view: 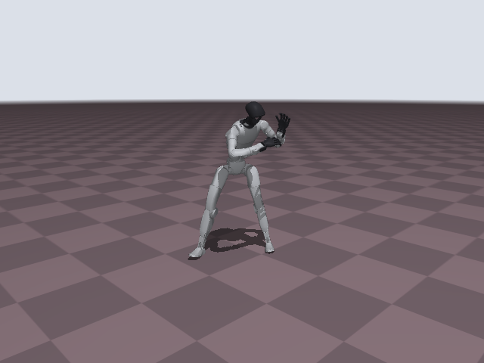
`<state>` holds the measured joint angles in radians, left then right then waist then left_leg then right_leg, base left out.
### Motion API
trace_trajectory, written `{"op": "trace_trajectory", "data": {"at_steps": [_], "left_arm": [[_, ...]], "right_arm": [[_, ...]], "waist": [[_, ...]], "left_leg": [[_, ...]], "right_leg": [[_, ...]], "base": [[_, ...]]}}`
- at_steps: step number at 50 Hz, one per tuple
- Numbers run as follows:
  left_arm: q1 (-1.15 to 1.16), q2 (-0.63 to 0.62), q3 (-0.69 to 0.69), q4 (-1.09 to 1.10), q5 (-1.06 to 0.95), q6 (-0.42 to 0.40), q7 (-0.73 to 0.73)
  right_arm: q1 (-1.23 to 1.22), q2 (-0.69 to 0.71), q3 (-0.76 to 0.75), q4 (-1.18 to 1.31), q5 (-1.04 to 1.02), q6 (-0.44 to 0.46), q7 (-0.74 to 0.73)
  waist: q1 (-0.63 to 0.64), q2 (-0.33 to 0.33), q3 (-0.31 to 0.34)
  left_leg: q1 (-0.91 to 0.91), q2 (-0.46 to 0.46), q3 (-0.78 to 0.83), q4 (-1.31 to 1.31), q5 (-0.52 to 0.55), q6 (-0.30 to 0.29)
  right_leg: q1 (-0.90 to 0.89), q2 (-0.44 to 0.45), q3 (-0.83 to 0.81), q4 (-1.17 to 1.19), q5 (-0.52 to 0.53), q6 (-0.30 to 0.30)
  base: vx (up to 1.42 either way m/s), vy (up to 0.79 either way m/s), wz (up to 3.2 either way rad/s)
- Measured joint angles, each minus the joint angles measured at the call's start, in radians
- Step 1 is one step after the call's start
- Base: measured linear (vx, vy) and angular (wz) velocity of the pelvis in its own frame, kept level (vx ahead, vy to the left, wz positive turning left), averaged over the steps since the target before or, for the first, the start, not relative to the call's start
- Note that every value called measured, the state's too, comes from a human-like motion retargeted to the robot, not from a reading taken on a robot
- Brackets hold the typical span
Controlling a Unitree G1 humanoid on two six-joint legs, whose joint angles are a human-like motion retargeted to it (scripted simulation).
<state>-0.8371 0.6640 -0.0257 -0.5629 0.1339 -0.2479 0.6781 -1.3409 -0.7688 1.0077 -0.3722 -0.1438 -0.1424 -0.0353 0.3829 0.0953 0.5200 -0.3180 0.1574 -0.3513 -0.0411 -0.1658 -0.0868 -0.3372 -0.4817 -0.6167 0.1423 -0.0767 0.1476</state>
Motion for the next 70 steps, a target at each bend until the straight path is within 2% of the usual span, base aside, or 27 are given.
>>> {"op": "trace_trajectory", "data": {"at_steps": [6, 9, 12, 15, 19, 22, 25, 28, 30, 32, 33, 35, 37, 40, 42, 46, 49, 53, 55, 57, 59, 60, 62, 64, 66, 68, 70], "left_arm": [[-0.010, 0.102, -0.038, 0.028, 0.059, 0.075, -0.102], [-0.108, 0.151, -0.057, 0.030, 0.090, 0.174, -0.175], [-0.298, 0.223, -0.152, 0.092, 0.113, 0.287, -0.221], [-0.616, 0.321, -0.392, 0.371, 0.122, 0.372, -0.261], [-1.030, 0.372, -0.885, 0.991, 0.151, 0.454, -0.436], [-1.060, 0.445, -1.015, 1.081, 0.189, 0.465, -0.552], [-0.877, 0.569, -0.881, 0.757, 0.233, 0.467, -0.466], [-0.608, 0.577, -0.594, 0.414, 0.246, 0.472, -0.518], [-0.573, 0.582, -0.504, 0.370, 0.240, 0.481, -0.574], [-0.660, 0.616, -0.543, 0.541, 0.243, 0.495, -0.535], [-0.778, 0.629, -0.656, 0.728, 0.231, 0.488, -0.464], [-1.076, 0.614, -1.011, 1.163, 0.186, 0.483, -0.381], [-1.270, 0.545, -1.254, 1.509, 0.076, 0.451, -0.506], [-1.301, 0.500, -1.286, 1.636, -0.085, 0.415, -0.615], [-1.275, 0.490, -1.239, 1.490, -0.088, 0.377, -0.477], [-1.071, 0.402, -0.999, 0.989, 0.144, 0.341, -0.273], [-0.814, 0.271, -0.788, 0.666, 0.180, 0.276, -0.347], [-0.347, 0.040, -0.539, 0.392, -0.036, 0.202, -0.585], [-0.114, -0.079, -0.495, 0.326, -0.138, 0.205, -0.647], [0.108, -0.150, -0.495, 0.298, -0.190, 0.196, -0.635], [0.302, -0.175, -0.494, 0.285, -0.223, 0.167, -0.605], [0.391, -0.184, -0.484, 0.278, -0.239, 0.152, -0.596], [0.498, -0.121, -0.484, 0.268, -0.274, 0.136, -0.612], [0.570, 0.013, -0.491, 0.255, -0.318, 0.133, -0.653], [0.601, 0.101, -0.514, 0.244, -0.357, 0.131, -0.686], [0.618, 0.149, -0.524, 0.243, -0.375, 0.118, -0.683], [0.643, 0.192, -0.512, 0.243, -0.376, 0.093, -0.635]], "right_arm": [[0.251, -0.063, -0.121, -0.084, 0.008, -0.004, -0.039], [0.413, -0.075, -0.203, -0.130, 0.043, 0.013, -0.009], [0.567, -0.070, -0.261, -0.159, 0.102, 0.034, 0.028], [0.682, -0.085, -0.292, -0.177, 0.183, 0.036, 0.039], [0.793, -0.147, -0.342, -0.187, 0.251, 0.046, 0.020], [0.905, -0.184, -0.445, -0.190, 0.239, 0.056, -0.024], [1.128, -0.180, -0.667, -0.239, 0.190, 0.068, -0.105], [1.367, -0.178, -0.901, -0.275, 0.167, 0.097, -0.150], [1.459, -0.214, -1.012, -0.269, 0.174, 0.110, -0.166], [1.515, -0.296, -1.115, -0.261, 0.205, 0.100, -0.188], [1.539, -0.349, -1.172, -0.257, 0.238, 0.084, -0.208], [1.544, -0.414, -1.241, -0.253, 0.292, 0.060, -0.259], [1.488, -0.407, -1.251, -0.271, 0.272, 0.064, -0.281], [1.411, -0.362, -1.243, -0.314, 0.240, 0.054, -0.305], [1.366, -0.313, -1.229, -0.346, 0.172, 0.041, -0.346], [1.247, -0.228, -1.191, -0.391, -0.023, 0.044, -0.422], [1.066, -0.234, -1.172, -0.384, -0.165, 0.100, -0.445], [0.680, -0.391, -1.082, -0.277, -0.241, 0.205, -0.391], [0.418, -0.511, -0.936, -0.168, -0.218, 0.253, -0.342], [-0.002, -0.581, -0.575, 0.044, -0.167, 0.272, -0.314], [-0.471, -0.539, -0.098, 0.364, -0.112, 0.276, -0.309], [-0.718, -0.480, 0.175, 0.565, -0.081, 0.277, -0.313], [-0.867, -0.397, 0.392, 0.944, -0.052, 0.297, -0.248], [-0.799, -0.371, 0.392, 1.283, -0.034, 0.312, -0.117], [-0.753, -0.368, 0.392, 1.548, 0.023, 0.317, 0.020], [-0.740, -0.394, 0.392, 1.665, 0.080, 0.315, 0.074], [-0.702, -0.465, 0.392, 1.610, 0.127, 0.297, 0.008]], "waist": [[-0.106, 0.034, 0.000], [-0.177, 0.064, -0.010], [-0.281, 0.091, -0.068], [-0.427, 0.116, -0.130], [-0.630, 0.140, -0.182], [-0.729, 0.136, -0.200], [-0.735, 0.099, -0.197], [-0.721, 0.075, -0.194], [-0.750, 0.086, -0.183], [-0.810, 0.139, -0.167], [-0.842, 0.180, -0.159], [-0.900, 0.231, -0.147], [-0.945, 0.244, -0.128], [-0.975, 0.232, -0.114], [-0.960, 0.207, -0.109], [-0.874, 0.123, -0.128], [-0.795, 0.050, -0.137], [-0.680, -0.015, -0.119], [-0.611, -0.032, -0.107], [-0.547, -0.049, -0.102], [-0.489, -0.063, -0.103], [-0.464, -0.062, -0.105], [-0.388, -0.108, -0.110], [-0.302, -0.192, -0.126], [-0.208, -0.226, -0.139], [-0.130, -0.229, -0.141], [-0.072, -0.230, -0.138]], "left_leg": [[0.081, -0.038, 0.053, 0.095, -0.060, 0.018], [0.118, -0.022, 0.110, 0.178, -0.100, 0.046], [0.125, 0.017, 0.181, 0.265, -0.133, 0.078], [0.128, 0.053, 0.255, 0.337, -0.161, 0.105], [0.163, 0.070, 0.384, 0.391, -0.193, 0.123], [0.219, 0.076, 0.543, 0.406, -0.187, 0.110], [0.296, 0.095, 0.722, 0.425, -0.141, 0.072], [0.332, 0.039, 0.786, 0.475, -0.078, 0.079], [0.318, 0.000, 0.771, 0.531, -0.032, 0.093], [0.274, -0.017, 0.743, 0.606, 0.020, 0.108], [0.240, -0.012, 0.726, 0.654, 0.046, 0.113], [0.185, -0.005, 0.690, 0.730, 0.098, 0.117], [0.146, -0.019, 0.635, 0.774, 0.108, 0.112], [0.125, -0.074, 0.543, 0.782, 0.018, 0.098], [0.117, -0.084, 0.525, 0.773, -0.077, 0.100], [0.100, -0.046, 0.613, 0.735, -0.201, 0.118], [0.076, -0.012, 0.695, 0.703, -0.231, 0.109], [0.025, 0.010, 0.743, 0.635, -0.220, 0.091], [-0.004, 0.019, 0.752, 0.569, -0.182, 0.082], [-0.025, 0.031, 0.773, 0.476, -0.110, 0.065], [-0.035, 0.041, 0.798, 0.390, -0.040, 0.049], [-0.040, 0.044, 0.807, 0.356, -0.014, 0.045], [-0.051, 0.042, 0.795, 0.327, -0.006, 0.058], [-0.065, 0.031, 0.753, 0.312, -0.016, 0.068], [-0.080, 0.019, 0.695, 0.288, -0.016, 0.057], [-0.090, 0.006, 0.636, 0.251, -0.002, 0.028], [-0.098, -0.010, 0.575, 0.204, 0.022, -0.002]], "right_leg": [[0.006, -0.066, 0.010, -0.034, 0.154, 0.098], [0.000, -0.045, 0.089, 0.004, 0.144, 0.083], [-0.038, 0.007, 0.169, 0.043, 0.095, 0.043], [-0.072, 0.068, 0.233, 0.045, 0.057, 0.034], [-0.086, 0.140, 0.318, -0.020, 0.053, 0.073], [-0.079, 0.191, 0.395, -0.089, 0.062, 0.114], [-0.060, 0.270, 0.495, -0.157, 0.068, 0.114], [-0.039, 0.280, 0.611, -0.209, 0.084, 0.114], [-0.033, 0.276, 0.678, -0.229, 0.097, 0.114], [-0.045, 0.275, 0.725, -0.230, 0.098, 0.104], [-0.056, 0.280, 0.738, -0.230, 0.099, 0.095], [-0.072, 0.289, 0.759, -0.230, 0.097, 0.076], [-0.080, 0.295, 0.776, -0.230, 0.089, 0.050], [-0.072, 0.297, 0.799, -0.230, 0.077, 0.045], [-0.059, 0.303, 0.808, -0.230, 0.072, 0.051], [-0.020, 0.305, 0.816, -0.229, 0.057, 0.046], [0.015, 0.299, 0.808, -0.212, 0.037, 0.039], [0.060, 0.303, 0.775, -0.162, 0.000, 0.004], [0.074, 0.317, 0.747, -0.125, -0.027, -0.023], [0.079, 0.341, 0.708, -0.080, -0.057, -0.040], [0.082, 0.365, 0.660, -0.033, -0.089, -0.047], [0.082, 0.374, 0.633, -0.010, -0.105, -0.048], [0.081, 0.379, 0.574, 0.027, -0.135, -0.044], [0.082, 0.374, 0.513, 0.052, -0.162, -0.038], [0.088, 0.371, 0.447, 0.060, -0.186, -0.032], [0.104, 0.373, 0.376, 0.059, -0.208, -0.029], [0.121, 0.376, 0.293, 0.059, -0.230, -0.030]], "base": [[0.09, -0.37, -0.37], [0.14, -0.34, -1.10], [0.20, -0.28, -1.36], [0.25, -0.22, -1.47], [0.31, -0.14, -1.62], [0.32, -0.13, -1.95], [0.30, -0.14, -2.43], [0.33, 0.08, -2.22], [0.31, 0.13, -1.78], [0.29, 0.11, -1.26], [0.27, 0.07, -0.89], [0.24, 0.04, -0.67], [0.21, 0.04, -0.59], [0.16, 0.04, -0.56], [0.12, 0.04, -0.49], [0.08, 0.02, -0.24], [0.01, 0.00, 0.08], [0.04, -0.02, 0.45], [0.06, -0.04, 0.71], [0.07, -0.05, 0.87], [0.09, -0.07, 1.09], [0.11, -0.08, 1.31], [0.13, -0.10, 1.50], [0.16, -0.11, 1.66], [0.18, -0.10, 1.72], [0.20, -0.10, 1.76], [0.20, -0.09, 1.84]]}}
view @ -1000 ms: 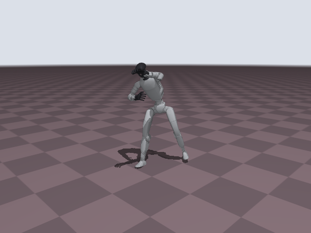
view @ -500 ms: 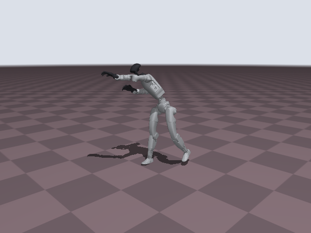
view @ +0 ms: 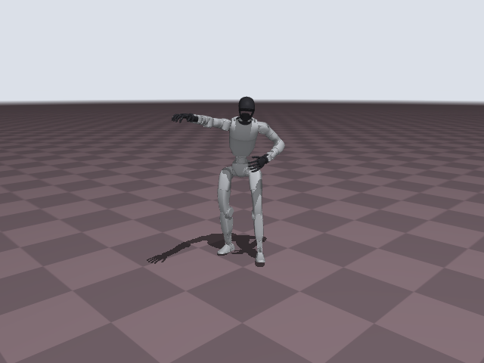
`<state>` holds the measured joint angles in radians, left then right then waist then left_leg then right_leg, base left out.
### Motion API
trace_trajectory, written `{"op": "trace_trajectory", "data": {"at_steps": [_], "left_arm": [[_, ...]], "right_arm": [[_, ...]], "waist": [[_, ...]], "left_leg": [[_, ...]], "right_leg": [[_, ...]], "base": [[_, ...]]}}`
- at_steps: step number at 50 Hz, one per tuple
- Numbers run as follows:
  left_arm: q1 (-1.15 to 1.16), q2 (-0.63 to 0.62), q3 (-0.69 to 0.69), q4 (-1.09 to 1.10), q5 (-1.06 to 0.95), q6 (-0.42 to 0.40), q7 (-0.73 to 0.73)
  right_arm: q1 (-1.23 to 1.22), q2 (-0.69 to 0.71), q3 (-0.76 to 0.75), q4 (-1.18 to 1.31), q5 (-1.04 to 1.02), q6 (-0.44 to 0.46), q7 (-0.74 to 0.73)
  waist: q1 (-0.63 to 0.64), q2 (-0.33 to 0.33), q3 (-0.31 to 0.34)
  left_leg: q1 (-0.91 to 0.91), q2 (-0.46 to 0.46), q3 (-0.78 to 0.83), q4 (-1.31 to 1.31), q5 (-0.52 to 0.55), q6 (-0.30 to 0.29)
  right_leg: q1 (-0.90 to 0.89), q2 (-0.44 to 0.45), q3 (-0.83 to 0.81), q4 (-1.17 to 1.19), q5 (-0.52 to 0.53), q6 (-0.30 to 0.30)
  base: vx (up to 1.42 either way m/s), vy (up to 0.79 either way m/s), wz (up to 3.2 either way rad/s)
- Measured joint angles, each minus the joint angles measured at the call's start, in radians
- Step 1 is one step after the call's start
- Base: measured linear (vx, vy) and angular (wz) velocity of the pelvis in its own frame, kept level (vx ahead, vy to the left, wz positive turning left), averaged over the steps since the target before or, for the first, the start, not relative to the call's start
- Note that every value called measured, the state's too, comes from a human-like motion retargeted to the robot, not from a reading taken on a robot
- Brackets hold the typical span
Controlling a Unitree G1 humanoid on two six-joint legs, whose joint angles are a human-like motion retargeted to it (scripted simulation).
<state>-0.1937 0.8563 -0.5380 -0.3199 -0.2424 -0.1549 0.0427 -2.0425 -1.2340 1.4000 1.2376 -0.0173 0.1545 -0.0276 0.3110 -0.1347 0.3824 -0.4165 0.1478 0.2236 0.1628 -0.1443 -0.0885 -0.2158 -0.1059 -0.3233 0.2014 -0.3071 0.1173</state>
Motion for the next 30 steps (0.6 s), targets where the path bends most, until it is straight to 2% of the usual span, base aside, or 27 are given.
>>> {"op": "trace_trajectory", "data": {"at_steps": [4, 8, 13, 17, 20, 24, 27, 30], "left_arm": [[0.048, -0.010, 0.075, 0.001, 0.027, -0.044, 0.118], [0.037, -0.073, 0.156, 0.010, 0.093, -0.053, 0.166], [-0.009, -0.207, 0.205, -0.006, 0.139, -0.054, 0.224], [-0.033, -0.279, 0.217, -0.052, 0.146, -0.071, 0.274], [-0.068, -0.298, 0.240, -0.095, 0.175, -0.080, 0.291], [-0.154, -0.338, 0.307, -0.157, 0.221, -0.082, 0.316], [-0.275, -0.376, 0.357, -0.198, 0.236, -0.064, 0.346], [-0.494, -0.370, 0.368, -0.199, 0.252, -0.009, 0.356]], "right_arm": [[0.086, -0.125, 0.000, -0.334, -0.080, -0.034, -0.220], [0.161, -0.157, 0.000, -0.615, -0.184, -0.058, -0.316], [0.246, -0.089, 0.000, -0.853, -0.249, -0.087, -0.387], [0.315, 0.004, 0.000, -1.045, -0.304, -0.142, -0.354], [0.351, 0.072, 0.000, -1.197, -0.346, -0.199, -0.284], [0.408, 0.167, 0.000, -1.371, -0.328, -0.254, -0.212], [0.503, 0.256, -0.045, -1.446, -0.305, -0.265, -0.160], [0.650, 0.365, -0.145, -1.488, -0.335, -0.261, -0.078]], "waist": [[0.069, 0.050, 0.033], [0.115, 0.146, 0.084], [0.178, 0.259, 0.137], [0.227, 0.297, 0.138], [0.256, 0.302, 0.138], [0.257, 0.294, 0.138], [0.231, 0.276, 0.138], [0.194, 0.239, 0.138]], "left_leg": [[0.003, -0.016, -0.130, -0.090, 0.044, -0.029], [0.025, 0.005, -0.265, -0.154, 0.068, -0.018], [0.048, 0.037, -0.401, -0.195, 0.078, 0.027], [0.049, 0.053, -0.471, -0.207, 0.076, 0.040], [0.056, 0.054, -0.499, -0.209, 0.066, 0.042], [0.061, 0.020, -0.522, -0.201, 0.056, 0.050], [0.057, -0.025, -0.535, -0.186, 0.048, 0.058], [0.050, -0.071, -0.544, -0.157, 0.033, 0.068]], "right_leg": [[0.029, 0.012, -0.170, 0.052, -0.021, -0.006], [0.014, 0.022, -0.263, 0.222, 0.022, -0.028], [-0.085, 0.011, -0.165, 0.489, 0.129, -0.015], [-0.135, -0.027, -0.078, 0.545, 0.141, -0.006], [-0.118, -0.099, -0.076, 0.466, 0.128, -0.034], [-0.070, -0.200, -0.114, 0.222, 0.149, -0.049], [-0.044, -0.262, -0.157, 0.019, 0.175, -0.021], [-0.036, -0.313, -0.222, -0.119, 0.191, 0.029]], "base": [[0.20, -0.08, 1.82], [0.19, -0.05, 1.59], [0.18, -0.05, 1.22], [0.17, -0.05, 0.81], [0.15, -0.07, 0.56], [0.13, -0.11, 0.49], [0.10, -0.17, 0.49], [0.08, -0.21, 0.42]]}}
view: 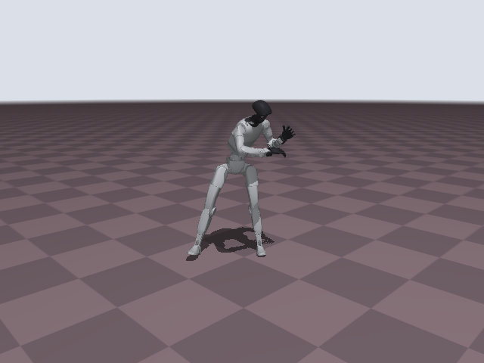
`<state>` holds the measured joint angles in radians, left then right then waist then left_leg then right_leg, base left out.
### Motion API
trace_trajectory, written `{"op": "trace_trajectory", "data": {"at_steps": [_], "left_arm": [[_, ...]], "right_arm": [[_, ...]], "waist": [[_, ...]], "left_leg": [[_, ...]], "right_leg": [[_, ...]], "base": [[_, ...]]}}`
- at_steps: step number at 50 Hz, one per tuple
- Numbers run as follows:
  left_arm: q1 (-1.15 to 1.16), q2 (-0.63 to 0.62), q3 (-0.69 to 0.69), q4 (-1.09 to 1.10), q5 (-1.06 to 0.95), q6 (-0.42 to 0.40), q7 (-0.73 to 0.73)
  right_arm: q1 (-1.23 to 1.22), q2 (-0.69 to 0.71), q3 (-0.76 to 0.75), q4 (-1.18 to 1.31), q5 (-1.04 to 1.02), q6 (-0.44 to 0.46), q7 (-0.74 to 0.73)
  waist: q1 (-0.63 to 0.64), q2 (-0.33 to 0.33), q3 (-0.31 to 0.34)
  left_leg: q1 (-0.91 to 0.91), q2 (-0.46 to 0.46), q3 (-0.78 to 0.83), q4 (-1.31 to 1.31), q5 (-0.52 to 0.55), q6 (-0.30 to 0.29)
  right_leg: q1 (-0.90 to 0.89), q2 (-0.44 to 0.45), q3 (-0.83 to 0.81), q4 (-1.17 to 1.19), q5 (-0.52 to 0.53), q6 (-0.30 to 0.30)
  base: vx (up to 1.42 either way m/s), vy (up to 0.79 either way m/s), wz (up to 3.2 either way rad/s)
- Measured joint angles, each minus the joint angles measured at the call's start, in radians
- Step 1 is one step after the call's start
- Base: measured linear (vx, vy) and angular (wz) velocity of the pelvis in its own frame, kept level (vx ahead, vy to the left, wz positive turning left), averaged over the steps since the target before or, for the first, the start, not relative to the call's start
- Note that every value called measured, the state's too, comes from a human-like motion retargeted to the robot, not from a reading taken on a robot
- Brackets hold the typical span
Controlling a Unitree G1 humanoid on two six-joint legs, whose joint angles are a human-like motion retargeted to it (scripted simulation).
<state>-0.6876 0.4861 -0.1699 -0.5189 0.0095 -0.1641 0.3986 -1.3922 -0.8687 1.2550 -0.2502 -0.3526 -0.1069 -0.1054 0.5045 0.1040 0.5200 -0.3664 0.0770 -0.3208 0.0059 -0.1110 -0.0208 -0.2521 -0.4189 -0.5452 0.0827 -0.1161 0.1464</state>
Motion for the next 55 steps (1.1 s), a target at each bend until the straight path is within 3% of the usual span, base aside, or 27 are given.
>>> {"op": "trace_trajectory", "data": {"at_steps": [5, 10, 14, 17, 24, 27, 32, 37, 40, 43, 50, 55], "left_arm": [[-0.504, 0.087, -0.125, 0.196, 0.071, 0.123, -0.066], [-0.803, 0.178, -0.262, 0.446, 0.139, 0.203, -0.099], [-0.832, 0.252, -0.257, 0.565, 0.199, 0.244, -0.099], [-0.788, 0.293, -0.194, 0.602, 0.250, 0.289, -0.169], [-0.572, 0.225, 0.065, 0.388, 0.271, 0.434, -0.353], [-0.497, 0.164, 0.118, 0.208, 0.234, 0.421, -0.354], [-0.549, 0.143, 0.079, 0.083, 0.146, 0.372, -0.425], [-0.817, 0.260, -0.111, 0.405, 0.182, 0.328, -0.323], [-0.945, 0.316, -0.215, 0.622, 0.290, 0.372, -0.268], [-0.945, 0.341, -0.178, 0.616, 0.330, 0.423, -0.271], [-0.660, 0.266, 0.103, 0.149, 0.342, 0.371, -0.317], [-0.745, 0.280, 0.058, 0.196, 0.371, 0.421, -0.370]], "right_arm": [[0.178, 0.172, -0.085, -0.055, -0.027, -0.017, 0.131], [0.302, 0.287, -0.170, -0.110, 0.015, -0.026, 0.120], [0.388, 0.327, -0.329, -0.155, 0.030, -0.048, 0.038], [0.425, 0.314, -0.428, -0.193, 0.043, -0.057, 0.065], [0.411, 0.231, -0.357, -0.287, 0.121, -0.002, 0.253], [0.394, 0.225, -0.313, -0.310, 0.128, 0.003, 0.273], [0.377, 0.234, -0.306, -0.312, 0.178, -0.002, 0.294], [0.335, 0.248, -0.374, -0.276, 0.192, -0.012, 0.183], [0.320, 0.264, -0.432, -0.257, 0.184, -0.010, 0.150], [0.331, 0.277, -0.479, -0.262, 0.187, 0.002, 0.182], [0.421, 0.274, -0.451, -0.327, 0.213, -0.001, 0.276], [0.434, 0.293, -0.454, -0.309, 0.226, 0.018, 0.240]], "waist": [[-0.062, -0.041, 0.000], [-0.129, -0.047, 0.000], [-0.161, -0.042, 0.000], [-0.168, -0.029, 0.000], [-0.207, 0.037, 0.000], [-0.267, 0.048, -0.001], [-0.416, 0.031, -0.004], [-0.549, 0.014, -0.011], [-0.599, 0.022, -0.016], [-0.620, 0.035, -0.010], [-0.656, 0.058, -0.011], [-0.739, 0.061, -0.015]], "left_leg": [[-0.013, -0.034, -0.003, 0.073, -0.035, 0.017], [-0.015, -0.018, 0.012, 0.137, -0.060, 0.038], [0.006, 0.019, 0.049, 0.158, -0.078, 0.042], [0.031, 0.052, 0.089, 0.164, -0.096, 0.032], [0.078, 0.138, 0.202, 0.180, -0.152, 0.012], [0.096, 0.165, 0.223, 0.177, -0.170, -0.003], [0.122, 0.186, 0.282, 0.195, -0.193, -0.022], [0.089, 0.141, 0.344, 0.352, -0.259, -0.013], [0.063, 0.083, 0.385, 0.484, -0.311, -0.007], [0.075, 0.035, 0.471, 0.540, -0.365, -0.011], [0.166, -0.005, 0.647, 0.473, -0.429, 0.046], [0.188, -0.015, 0.661, 0.499, -0.425, 0.022]], "right_leg": [[0.003, -0.024, -0.085, -0.078, 0.020, 0.059], [0.016, -0.020, -0.109, -0.056, 0.028, 0.021], [0.021, -0.031, -0.180, -0.005, 0.027, -0.010], [0.016, -0.036, -0.219, 0.037, 0.027, -0.020], [-0.039, 0.003, -0.143, 0.102, -0.046, -0.033], [-0.056, 0.040, -0.115, 0.098, -0.101, -0.032], [-0.053, 0.082, -0.104, 0.041, -0.139, 0.007], [-0.057, 0.082, -0.079, -0.029, -0.115, 0.071], [-0.065, 0.076, -0.058, -0.059, -0.105, 0.087], [-0.074, 0.085, -0.038, -0.081, -0.101, 0.085], [-0.106, 0.116, 0.044, -0.117, -0.067, 0.098], [-0.094, 0.101, 0.084, -0.124, -0.012, 0.103]], "base": [[0.02, -0.20, 0.13], [-0.04, -0.18, -0.28], [-0.04, -0.19, -0.65], [-0.03, -0.23, -0.71], [-0.01, -0.25, -0.67], [0.00, -0.21, -0.79], [0.01, -0.14, -0.79], [0.03, -0.04, -0.67], [0.05, 0.06, -0.72], [0.06, 0.13, -0.94], [0.05, 0.19, -1.00], [0.03, 0.19, -0.31]]}}
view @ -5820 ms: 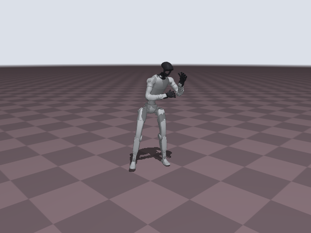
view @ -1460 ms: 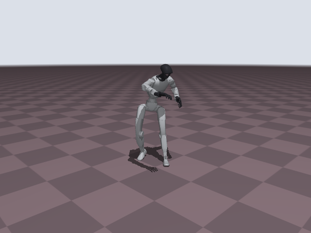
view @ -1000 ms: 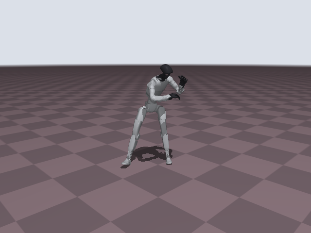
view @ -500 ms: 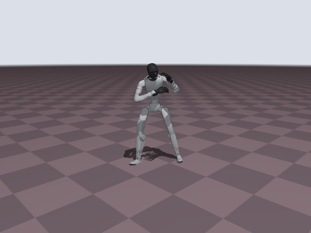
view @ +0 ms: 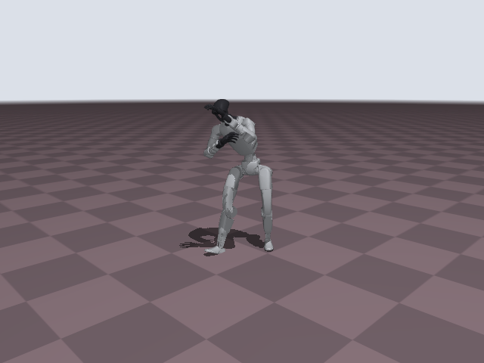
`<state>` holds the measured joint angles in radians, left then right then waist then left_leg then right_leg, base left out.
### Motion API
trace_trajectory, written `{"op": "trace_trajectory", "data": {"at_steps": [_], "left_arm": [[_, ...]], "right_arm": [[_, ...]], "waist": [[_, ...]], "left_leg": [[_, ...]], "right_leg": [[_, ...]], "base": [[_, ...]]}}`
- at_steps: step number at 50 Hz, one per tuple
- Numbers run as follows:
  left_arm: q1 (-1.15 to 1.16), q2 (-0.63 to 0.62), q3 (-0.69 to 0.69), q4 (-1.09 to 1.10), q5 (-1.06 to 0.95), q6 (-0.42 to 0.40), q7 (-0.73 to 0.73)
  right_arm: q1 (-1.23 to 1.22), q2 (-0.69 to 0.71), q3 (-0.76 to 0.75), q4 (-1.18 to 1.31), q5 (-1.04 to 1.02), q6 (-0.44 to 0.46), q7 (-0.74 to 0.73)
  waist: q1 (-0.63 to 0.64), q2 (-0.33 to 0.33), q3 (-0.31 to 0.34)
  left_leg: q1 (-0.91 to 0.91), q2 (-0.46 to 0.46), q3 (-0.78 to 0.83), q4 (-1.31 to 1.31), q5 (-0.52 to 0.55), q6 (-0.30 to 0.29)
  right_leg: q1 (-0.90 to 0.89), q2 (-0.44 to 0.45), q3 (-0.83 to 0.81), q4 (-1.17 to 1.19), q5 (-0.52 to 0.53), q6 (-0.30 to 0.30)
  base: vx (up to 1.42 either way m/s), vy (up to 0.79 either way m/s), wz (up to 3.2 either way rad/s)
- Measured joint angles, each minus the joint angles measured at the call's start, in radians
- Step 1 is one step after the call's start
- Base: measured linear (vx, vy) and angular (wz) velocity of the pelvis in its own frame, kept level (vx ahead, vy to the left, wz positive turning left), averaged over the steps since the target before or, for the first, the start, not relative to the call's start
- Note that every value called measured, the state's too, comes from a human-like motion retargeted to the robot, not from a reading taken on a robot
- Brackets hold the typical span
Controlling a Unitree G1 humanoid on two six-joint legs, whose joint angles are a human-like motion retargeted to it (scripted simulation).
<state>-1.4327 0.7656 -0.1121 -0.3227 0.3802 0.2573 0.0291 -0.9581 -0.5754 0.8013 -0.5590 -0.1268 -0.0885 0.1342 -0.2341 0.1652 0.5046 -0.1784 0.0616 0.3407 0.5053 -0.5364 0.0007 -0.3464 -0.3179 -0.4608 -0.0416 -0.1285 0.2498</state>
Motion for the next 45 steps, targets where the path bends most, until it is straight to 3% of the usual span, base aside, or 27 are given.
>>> {"op": "trace_trajectory", "data": {"at_steps": [3, 6, 10, 15, 20, 25, 30, 33, 37, 41, 45], "left_arm": [[-0.161, 0.052, -0.136, 0.234, 0.052, 0.020, 0.013], [-0.264, 0.057, -0.213, 0.315, 0.071, 0.040, -0.029], [-0.230, 0.005, -0.153, 0.111, 0.030, -0.004, 0.010], [-0.091, -0.084, -0.065, -0.109, -0.025, -0.050, 0.028], [-0.248, -0.108, -0.210, 0.175, -0.032, -0.007, 0.055], [-0.389, -0.103, -0.401, 0.433, -0.022, -0.063, 0.117], [-0.104, -0.101, -0.216, 0.182, -0.171, -0.226, 0.213], [0.177, -0.172, -0.094, 0.007, -0.326, -0.345, 0.382], [0.514, -0.322, -0.017, -0.149, -0.532, -0.490, 0.564], [0.721, -0.414, 0.045, -0.230, -0.602, -0.535, 0.578], [0.749, -0.424, 0.113, -0.330, -0.522, -0.493, 0.587]], "right_arm": [[-0.002, 0.004, -0.060, 0.022, -0.009, -0.001, -0.064], [0.005, 0.010, -0.136, 0.029, -0.022, 0.005, -0.082], [0.036, 0.003, -0.182, 0.000, -0.026, 0.000, -0.044], [0.071, -0.002, -0.114, -0.020, -0.014, 0.003, -0.014], [0.024, 0.007, -0.078, 0.015, -0.020, 0.002, -0.134], [-0.005, 0.006, -0.133, 0.043, -0.050, -0.024, -0.172], [0.067, -0.021, -0.158, 0.005, -0.059, -0.060, -0.077], [0.094, -0.021, -0.111, -0.021, -0.051, -0.065, -0.049], [0.101, -0.041, -0.055, -0.059, -0.025, -0.046, -0.041], [0.119, -0.107, -0.080, -0.097, 0.031, -0.030, -0.061], [0.174, -0.176, -0.142, -0.114, 0.070, -0.029, -0.111]], "waist": [[-0.041, 0.000, -0.008], [-0.052, -0.014, -0.009], [-0.016, -0.042, 0.001], [0.042, -0.053, 0.003], [0.056, -0.029, 0.008], [0.067, 0.003, 0.011], [0.129, 0.033, 0.010], [0.184, 0.038, 0.013], [0.253, 0.028, 0.015], [0.278, 0.024, 0.015], [0.235, 0.040, 0.015]], "left_leg": [[-0.017, -0.004, 0.013, 0.045, 0.002, -0.025], [-0.031, -0.014, 0.013, 0.083, 0.014, -0.014], [-0.040, -0.029, 0.007, 0.112, 0.019, 0.010], [-0.042, -0.045, -0.022, 0.111, 0.022, 0.032], [-0.060, -0.039, -0.096, 0.099, 0.033, 0.035], [-0.091, 0.017, -0.183, 0.069, 0.064, 0.024], [-0.109, 0.078, -0.241, 0.046, 0.076, 0.006], [-0.106, 0.084, -0.254, 0.029, 0.073, -0.012], [-0.095, 0.062, -0.262, 0.018, 0.053, -0.050], [-0.075, 0.053, -0.271, 0.032, 0.038, -0.074], [-0.050, 0.096, -0.259, 0.064, 0.071, -0.048]], "right_leg": [[0.010, -0.021, -0.003, -0.006, 0.058, 0.004], [0.019, -0.042, 0.002, -0.007, 0.124, -0.012], [0.025, -0.061, 0.013, -0.008, 0.200, -0.017], [0.027, -0.079, 0.001, 0.008, 0.248, -0.024], [0.027, -0.093, -0.077, 0.070, 0.248, -0.066], [-0.046, -0.102, -0.128, 0.268, 0.291, -0.128], [-0.208, -0.130, -0.048, 0.517, 0.307, -0.096], [-0.238, -0.167, -0.072, 0.464, 0.211, -0.083], [-0.194, -0.236, -0.254, 0.244, 0.077, -0.062], [-0.143, -0.281, -0.413, 0.128, 0.105, -0.016], [-0.134, -0.273, -0.407, 0.170, 0.202, -0.045]], "base": [[0.03, 0.16, 0.22], [0.04, 0.12, 0.28], [0.05, 0.07, 0.21], [0.06, -0.01, 0.33], [0.04, -0.07, 0.70], [0.03, -0.08, 0.61], [0.10, -0.16, 0.35], [0.17, -0.28, 0.41], [0.23, -0.40, 0.58], [0.30, -0.49, 0.59], [0.32, -0.48, -0.04]]}}
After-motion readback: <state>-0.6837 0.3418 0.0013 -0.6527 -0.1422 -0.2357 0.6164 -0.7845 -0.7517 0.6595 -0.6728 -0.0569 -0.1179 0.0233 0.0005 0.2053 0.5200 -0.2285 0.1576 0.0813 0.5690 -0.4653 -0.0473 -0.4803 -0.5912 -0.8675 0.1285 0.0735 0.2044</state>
